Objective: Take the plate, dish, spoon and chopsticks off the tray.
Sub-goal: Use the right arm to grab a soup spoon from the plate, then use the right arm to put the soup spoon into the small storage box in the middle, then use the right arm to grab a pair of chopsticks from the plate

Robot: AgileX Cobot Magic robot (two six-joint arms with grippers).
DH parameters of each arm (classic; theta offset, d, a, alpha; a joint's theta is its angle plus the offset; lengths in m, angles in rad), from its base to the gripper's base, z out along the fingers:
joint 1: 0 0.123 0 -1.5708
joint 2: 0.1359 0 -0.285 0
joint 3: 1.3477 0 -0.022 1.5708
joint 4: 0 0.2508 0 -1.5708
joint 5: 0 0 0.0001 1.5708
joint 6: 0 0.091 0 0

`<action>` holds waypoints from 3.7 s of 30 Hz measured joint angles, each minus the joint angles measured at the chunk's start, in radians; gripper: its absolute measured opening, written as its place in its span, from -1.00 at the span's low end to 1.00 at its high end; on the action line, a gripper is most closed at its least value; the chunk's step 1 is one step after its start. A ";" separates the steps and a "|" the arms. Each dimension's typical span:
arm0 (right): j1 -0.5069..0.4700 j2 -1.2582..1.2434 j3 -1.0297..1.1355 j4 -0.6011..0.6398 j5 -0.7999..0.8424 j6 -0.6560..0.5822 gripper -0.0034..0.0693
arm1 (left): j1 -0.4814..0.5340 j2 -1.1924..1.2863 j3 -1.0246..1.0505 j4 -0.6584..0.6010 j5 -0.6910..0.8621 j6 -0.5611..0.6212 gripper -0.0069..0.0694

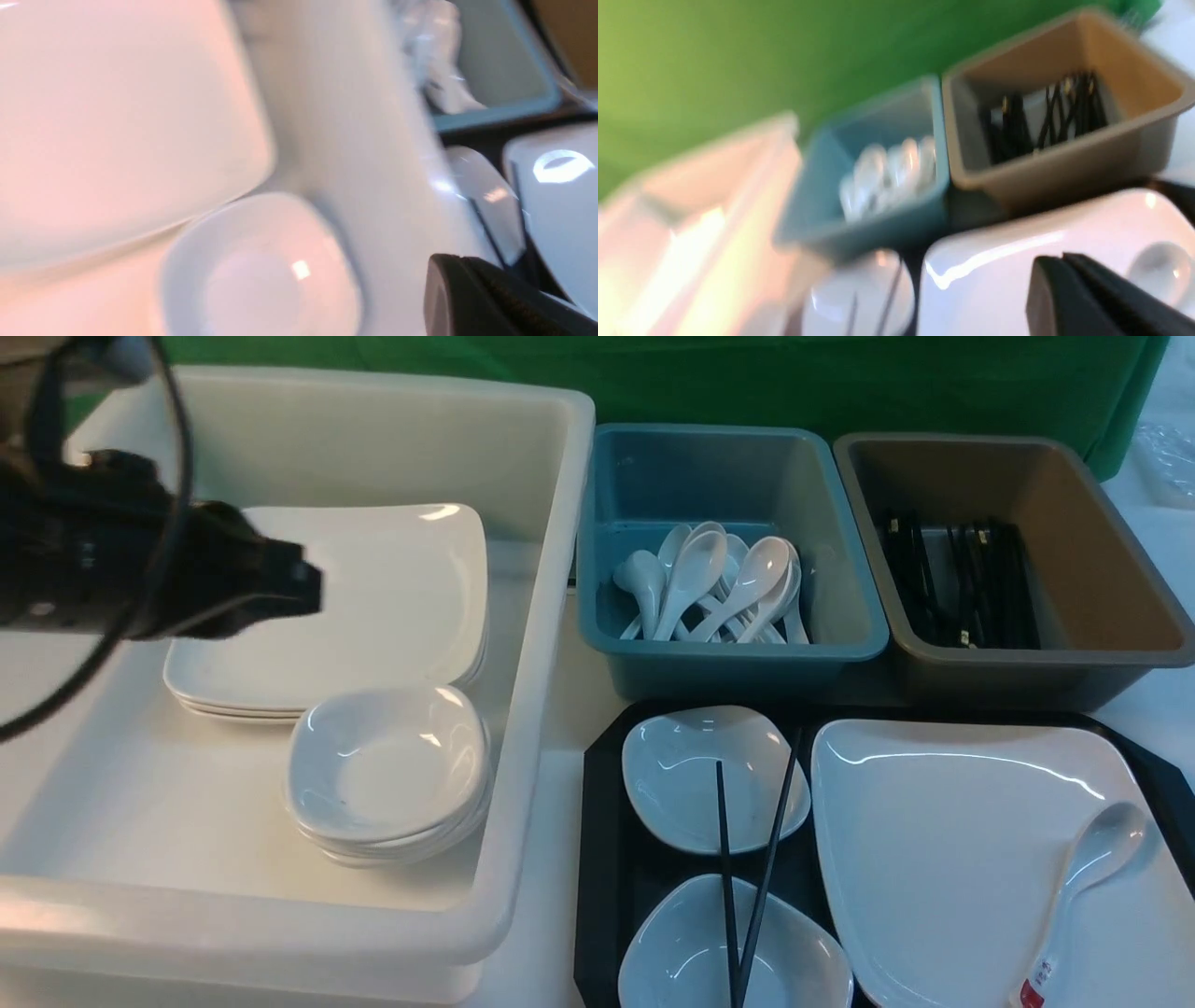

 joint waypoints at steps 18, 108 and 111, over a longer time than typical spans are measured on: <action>0.003 1.005 -0.479 -0.112 0.534 -0.175 -0.50 | -0.697 0.458 -0.408 0.289 0.100 -0.002 -0.82; 0.275 1.281 -1.101 -0.080 0.810 -0.193 -0.33 | -0.406 0.387 -0.413 0.402 0.219 -0.309 -0.82; 0.330 1.211 -0.910 -0.056 0.711 -0.166 -0.17 | -0.448 0.387 -0.413 0.460 0.246 -0.335 -0.82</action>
